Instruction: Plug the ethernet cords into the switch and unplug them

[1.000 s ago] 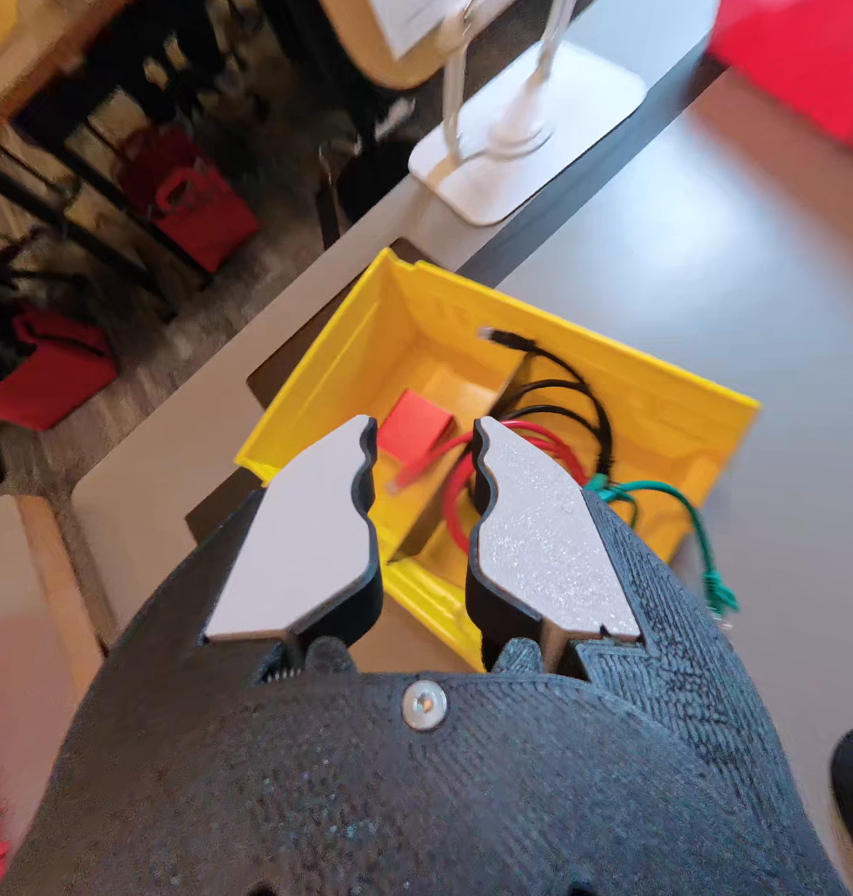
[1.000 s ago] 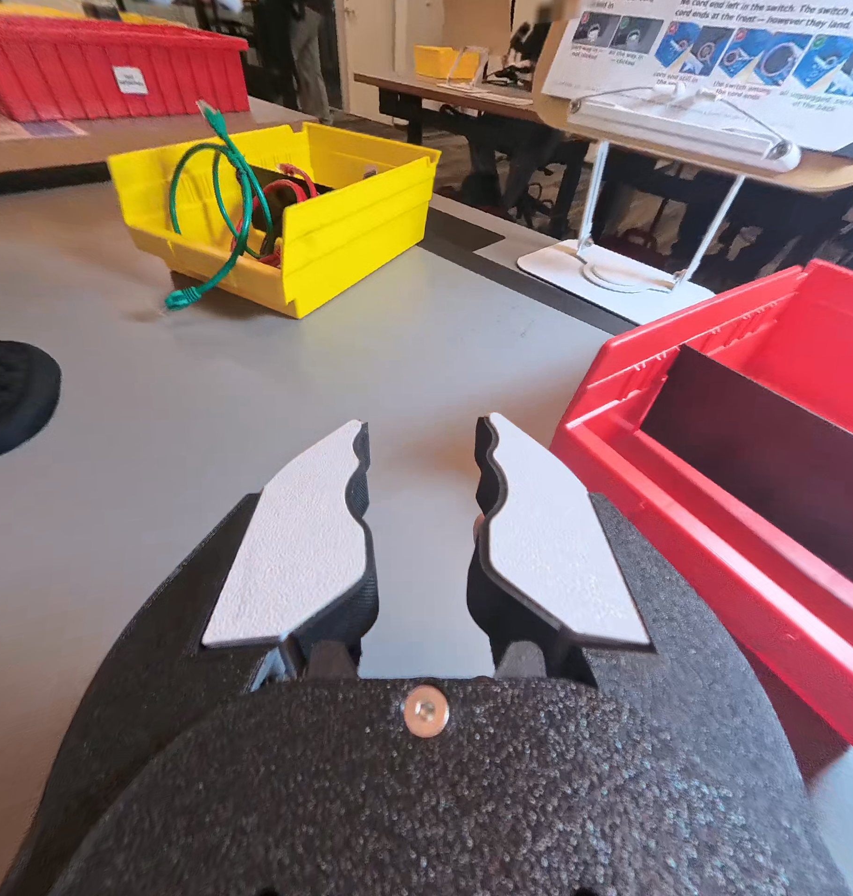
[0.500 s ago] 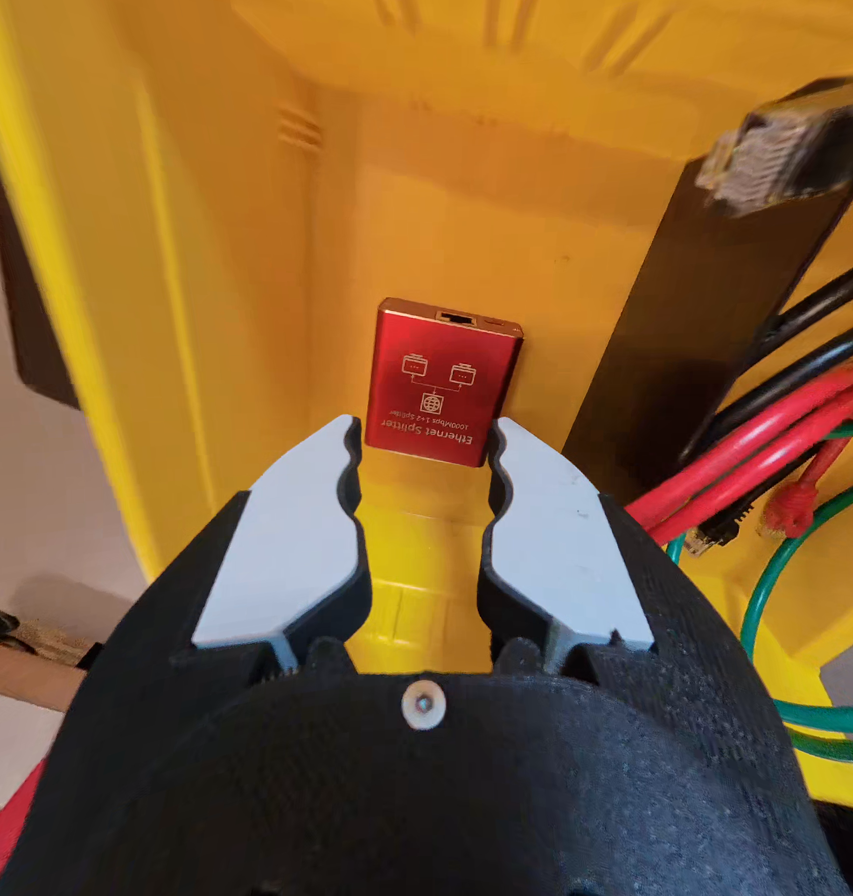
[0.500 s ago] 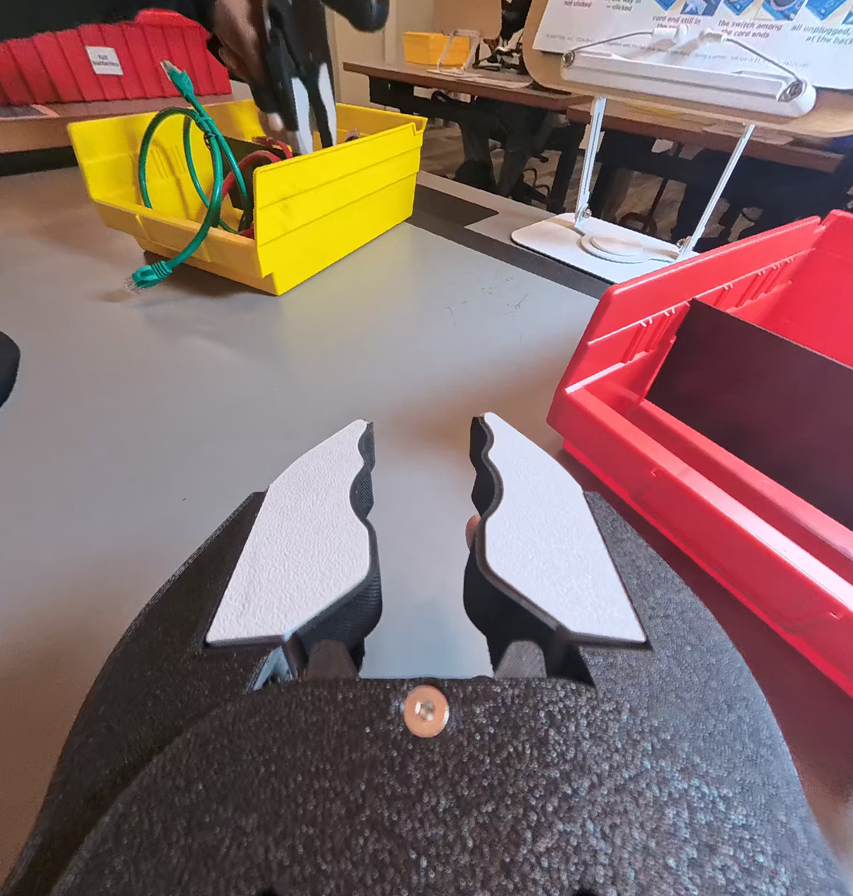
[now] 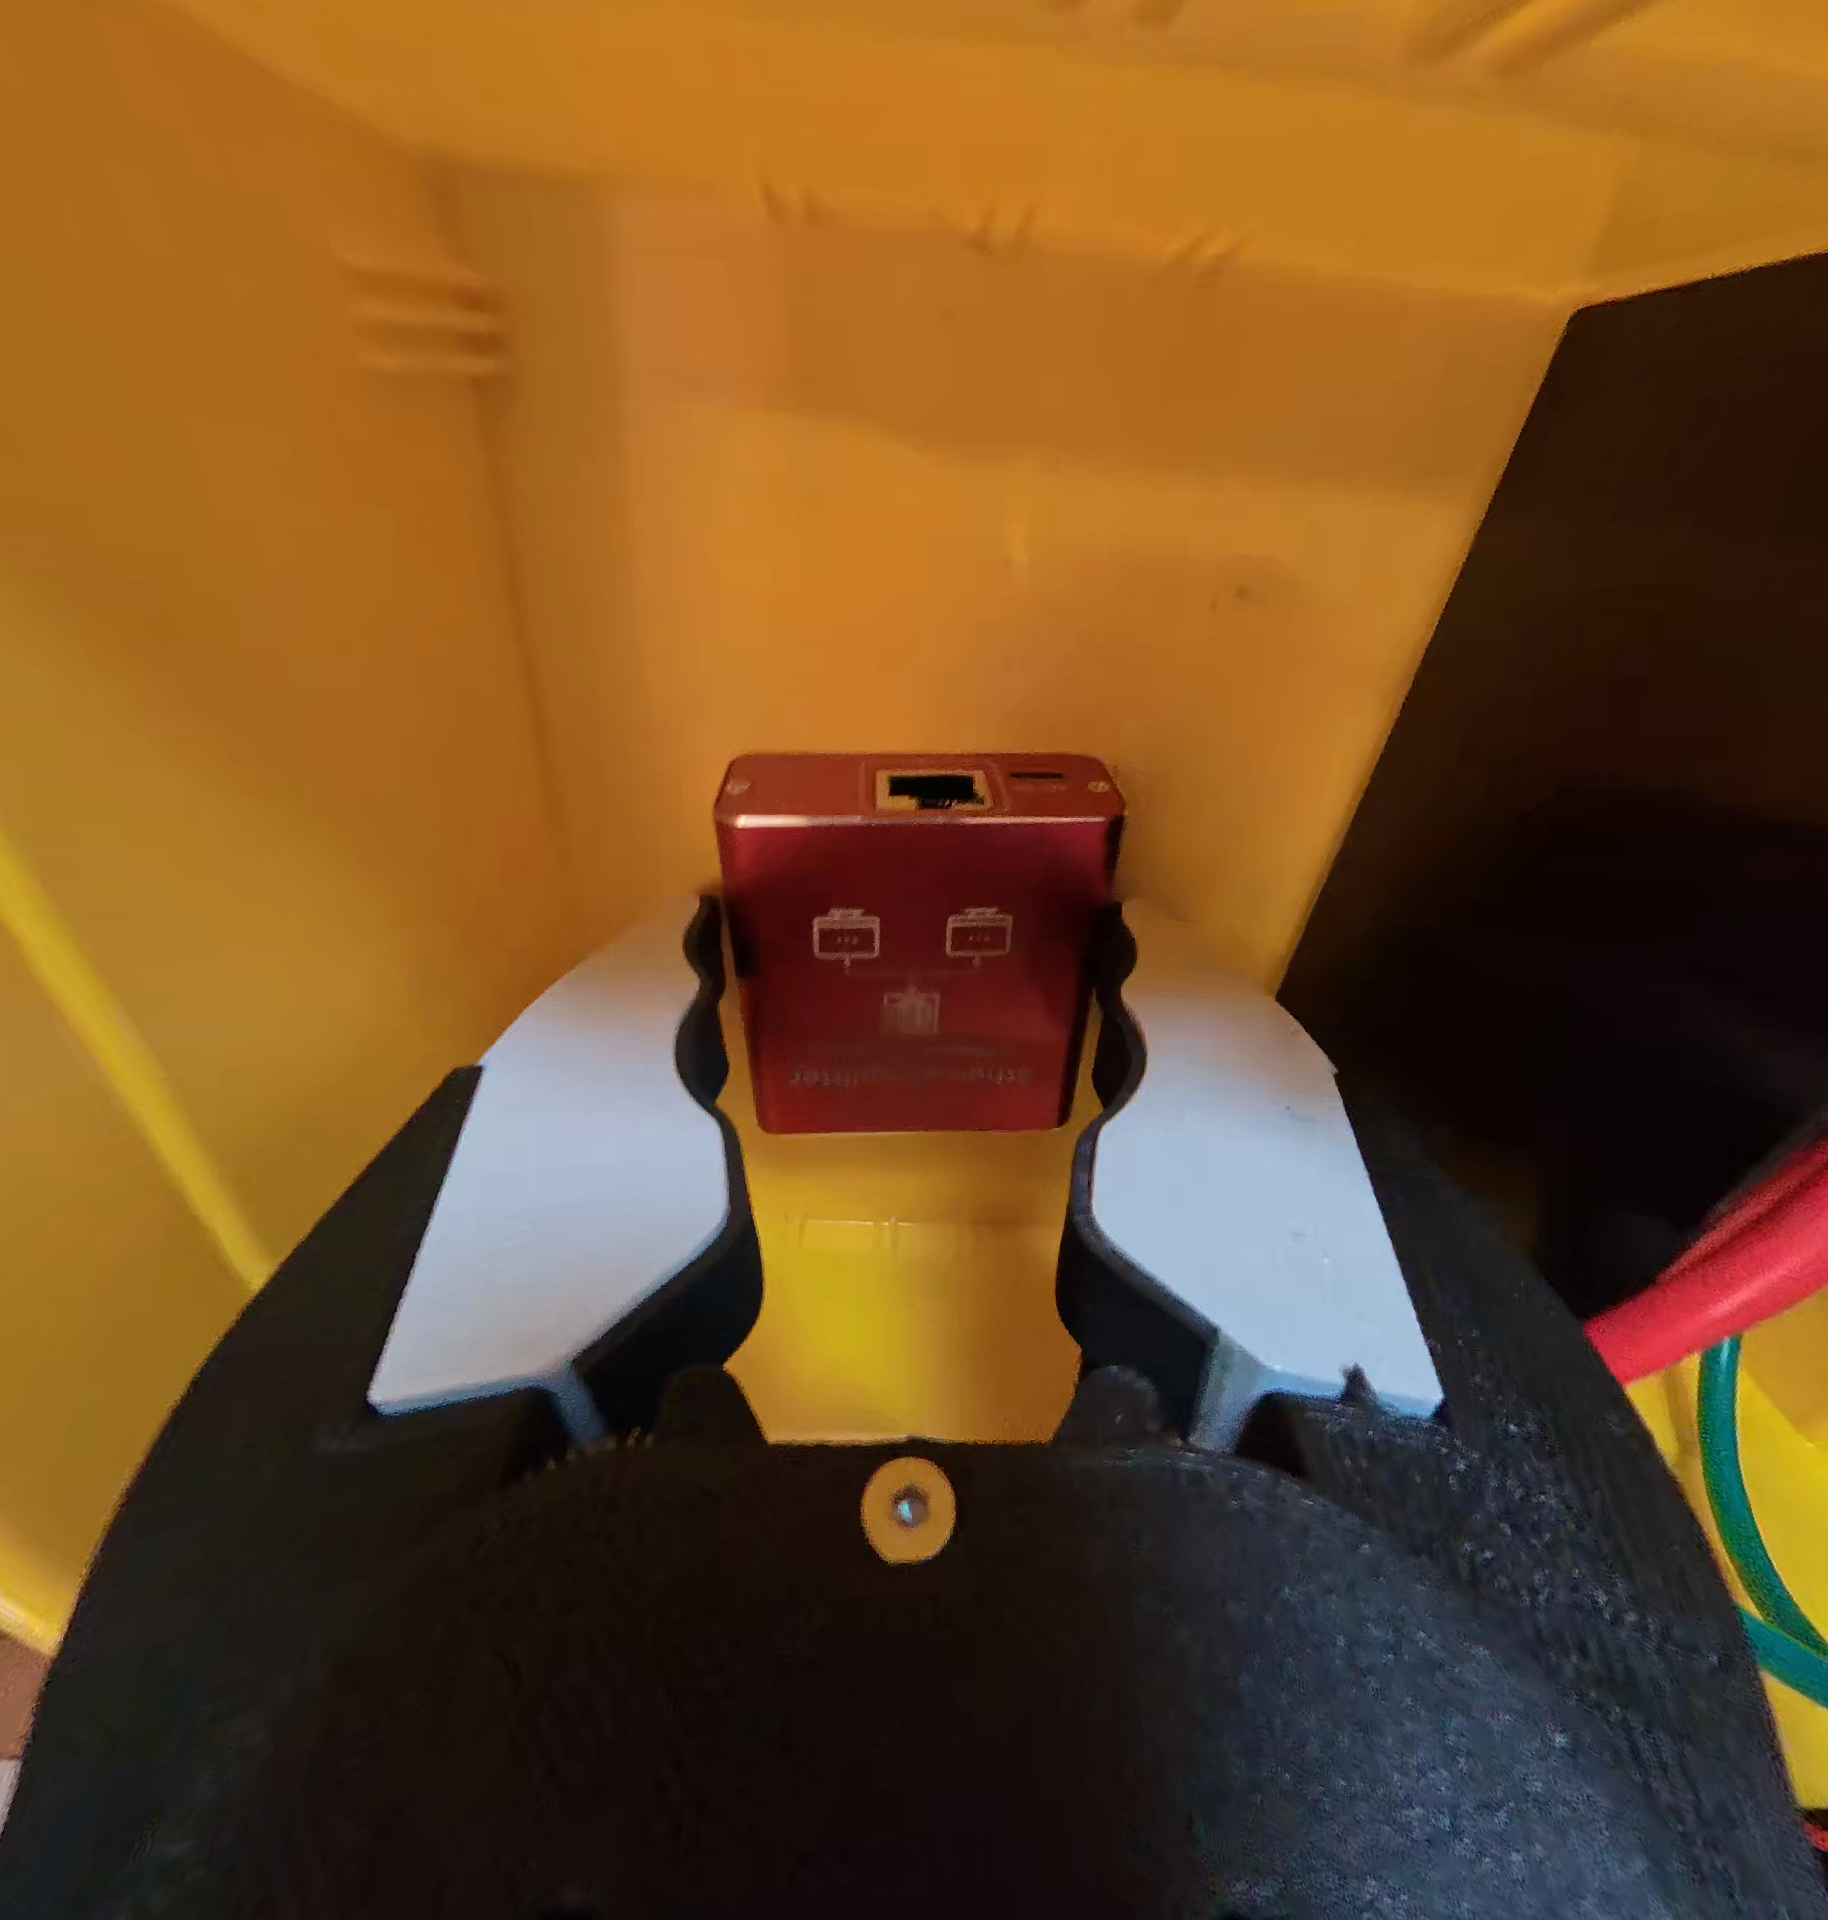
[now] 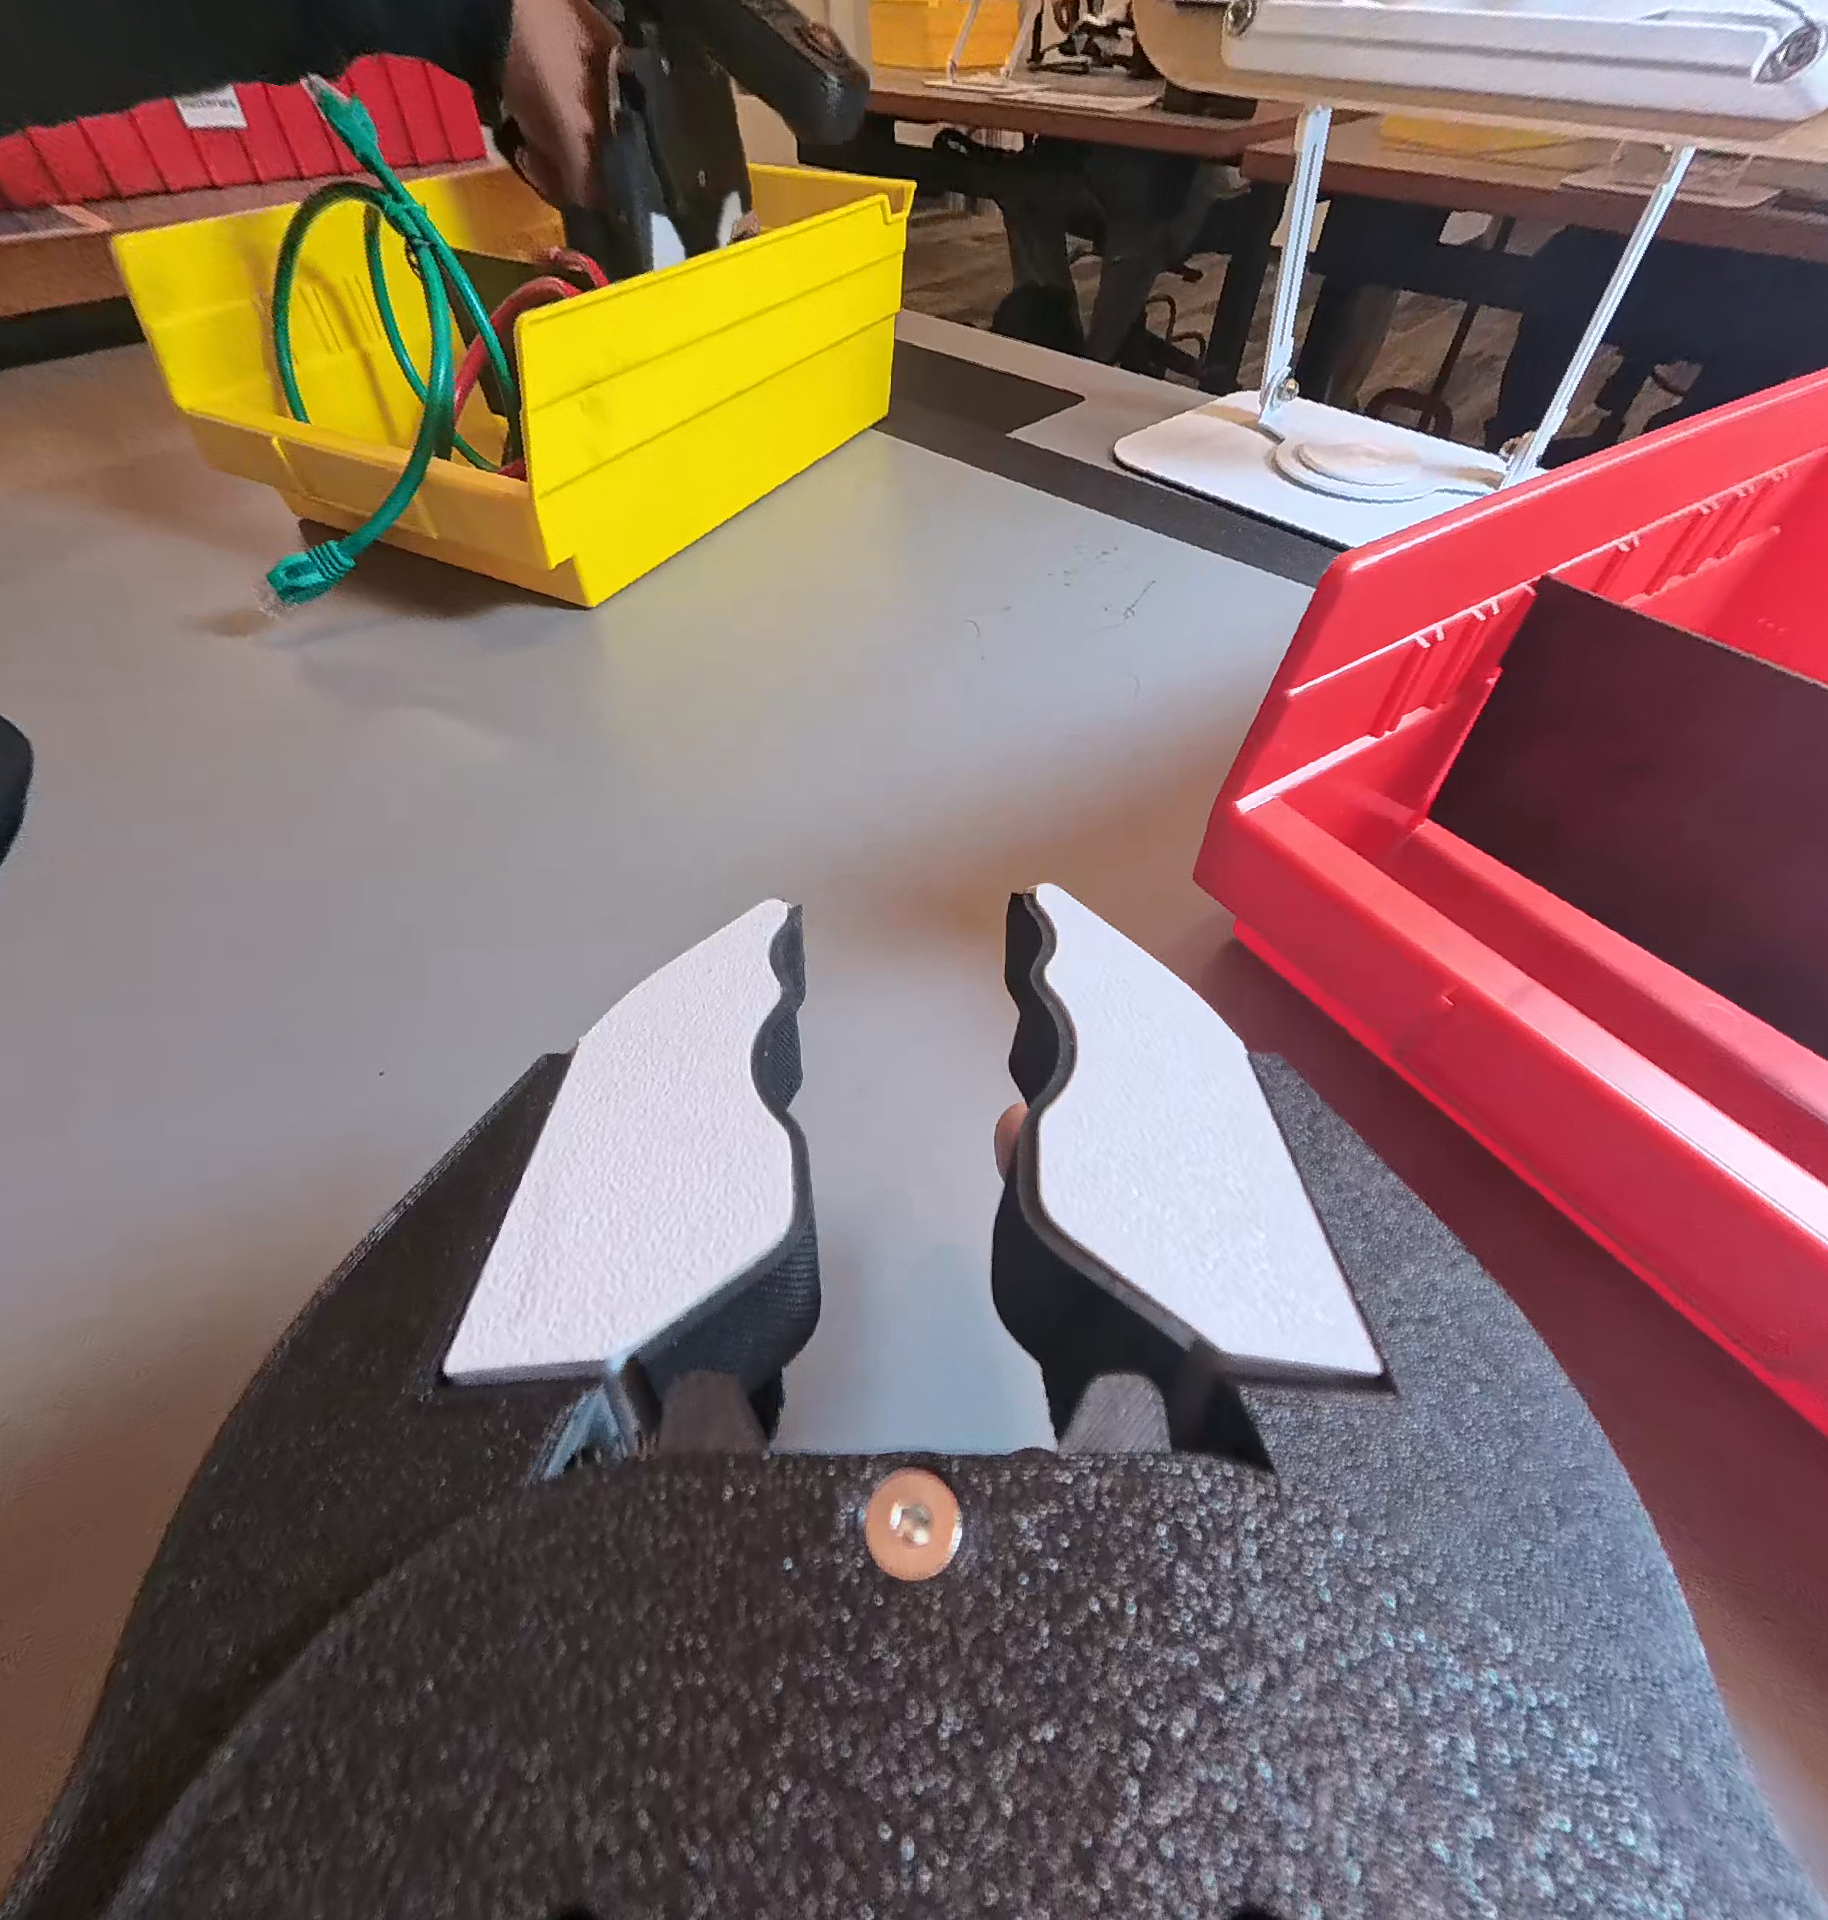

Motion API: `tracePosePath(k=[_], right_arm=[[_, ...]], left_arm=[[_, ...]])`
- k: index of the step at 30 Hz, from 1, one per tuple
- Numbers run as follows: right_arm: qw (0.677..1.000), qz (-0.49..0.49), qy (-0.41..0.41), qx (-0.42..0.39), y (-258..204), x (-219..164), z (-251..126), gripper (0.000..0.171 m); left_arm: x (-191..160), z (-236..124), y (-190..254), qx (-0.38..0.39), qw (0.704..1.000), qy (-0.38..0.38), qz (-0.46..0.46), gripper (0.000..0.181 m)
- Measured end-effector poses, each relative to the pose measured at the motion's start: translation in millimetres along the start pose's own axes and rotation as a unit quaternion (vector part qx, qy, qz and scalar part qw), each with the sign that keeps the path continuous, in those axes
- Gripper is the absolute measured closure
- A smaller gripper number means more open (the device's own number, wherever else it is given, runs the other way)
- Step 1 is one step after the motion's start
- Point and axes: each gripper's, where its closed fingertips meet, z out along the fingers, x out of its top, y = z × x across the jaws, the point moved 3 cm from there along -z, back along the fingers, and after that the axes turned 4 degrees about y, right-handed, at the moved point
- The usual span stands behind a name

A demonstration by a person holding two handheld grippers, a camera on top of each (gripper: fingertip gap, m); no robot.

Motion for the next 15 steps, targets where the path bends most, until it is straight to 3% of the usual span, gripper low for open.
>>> tracePosePath(k=[1,7,11,15], right_arm=[[1.0,-0.001,-0.002,-0.001,0,-1,0,0.134],[1.0,-0.005,0.002,-0.005,0,0,0,0.135],[1.0,-0.012,0.007,-0.001,-2,2,-2,0.135],[1.0,-0.024,0.016,0.006,-6,6,-5,0.135]], left_arm=[[1,1,-1,0.003,1.0,-0.002,0.001,0.113],[4,-19,-11,0.048,0.998,0.035,0.002,0.113],[12,-77,2,0.064,0.99,0.126,-0.005,0.113],[34,-134,58,0.056,0.97,0.233,0.041,0.113]])
